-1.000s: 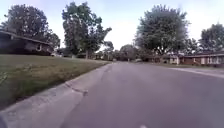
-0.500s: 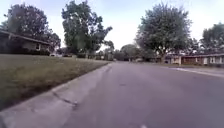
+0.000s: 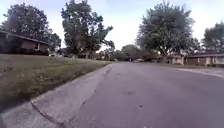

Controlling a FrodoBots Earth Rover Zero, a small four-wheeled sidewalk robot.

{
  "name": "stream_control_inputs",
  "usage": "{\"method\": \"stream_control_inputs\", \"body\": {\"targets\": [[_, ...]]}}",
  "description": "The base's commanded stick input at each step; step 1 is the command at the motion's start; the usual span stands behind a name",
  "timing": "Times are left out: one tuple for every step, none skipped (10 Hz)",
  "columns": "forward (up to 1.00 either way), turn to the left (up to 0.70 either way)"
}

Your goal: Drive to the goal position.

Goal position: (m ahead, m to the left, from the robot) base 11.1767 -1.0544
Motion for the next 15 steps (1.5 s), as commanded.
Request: {"method": "stream_control_inputs", "body": {"targets": [[1.00, 0.00], [1.00, 0.00], [1.00, 0.00], [1.00, 0.00], [1.00, 0.00], [1.00, 0.00], [1.00, 0.00], [1.00, 0.00], [1.00, 0.00], [1.00, 0.00], [1.00, 0.00], [1.00, 0.00], [1.00, 0.00], [1.00, 0.00], [1.00, 0.00]]}}
